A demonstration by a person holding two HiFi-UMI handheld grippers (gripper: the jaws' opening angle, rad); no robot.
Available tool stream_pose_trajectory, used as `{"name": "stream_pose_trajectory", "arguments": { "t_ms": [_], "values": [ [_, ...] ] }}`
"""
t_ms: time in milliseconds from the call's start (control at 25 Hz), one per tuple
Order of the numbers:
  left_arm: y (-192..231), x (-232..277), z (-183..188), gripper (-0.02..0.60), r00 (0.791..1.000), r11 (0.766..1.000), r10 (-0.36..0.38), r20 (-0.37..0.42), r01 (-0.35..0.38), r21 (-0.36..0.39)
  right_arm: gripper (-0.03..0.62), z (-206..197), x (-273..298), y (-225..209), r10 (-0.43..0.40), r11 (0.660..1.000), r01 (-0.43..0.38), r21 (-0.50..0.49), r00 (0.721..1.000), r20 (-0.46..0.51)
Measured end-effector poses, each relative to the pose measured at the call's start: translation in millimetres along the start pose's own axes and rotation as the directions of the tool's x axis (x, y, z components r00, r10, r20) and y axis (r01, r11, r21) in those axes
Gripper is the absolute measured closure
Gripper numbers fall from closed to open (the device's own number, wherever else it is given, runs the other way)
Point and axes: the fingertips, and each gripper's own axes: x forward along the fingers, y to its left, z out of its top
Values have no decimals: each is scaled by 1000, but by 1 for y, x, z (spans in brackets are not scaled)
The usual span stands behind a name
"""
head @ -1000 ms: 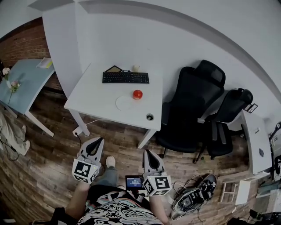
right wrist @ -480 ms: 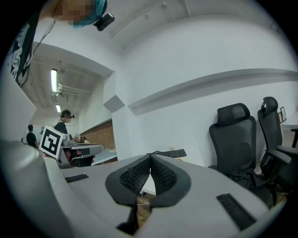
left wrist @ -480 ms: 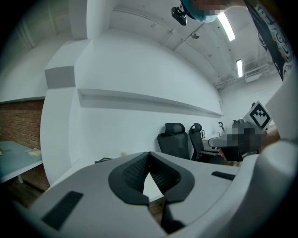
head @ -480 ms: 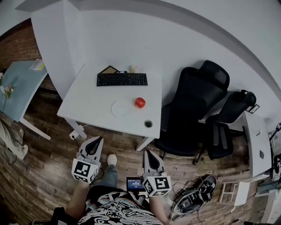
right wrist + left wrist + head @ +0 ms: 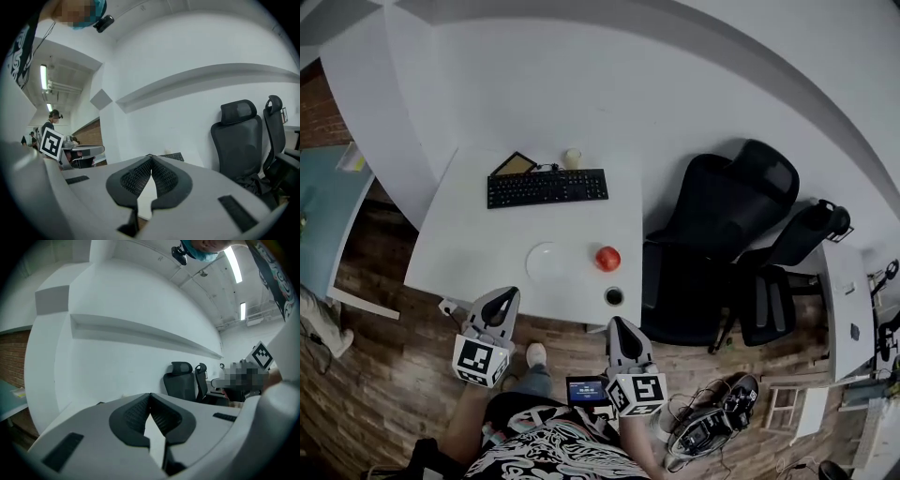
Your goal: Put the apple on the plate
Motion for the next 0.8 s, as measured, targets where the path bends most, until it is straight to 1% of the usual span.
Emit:
{"name": "stream_pose_trajectory", "arguments": {
  "t_ms": [200,400,520,680,800],
  "values": [
    [35,42,4,566,1000,1000,-22,-1,22,-15,565,5,50,-13,-27,1000,27,-3,999,-28],
    [53,76,0,566,999,999,-32,-10,32,-15,565,1,70,-39,-96,995,95,-26,994,-52],
    [46,85,-5,566,999,999,-35,-24,34,-28,565,-16,64,-62,-128,991,123,-49,986,-104],
    [29,104,-16,566,997,999,-39,-64,38,-12,565,-53,57,-107,-163,987,161,-26,967,-195],
    [11,118,-28,566,994,999,-43,-101,41,-20,565,-76,51,-134,-166,986,164,-30,953,-254]
  ]
}}
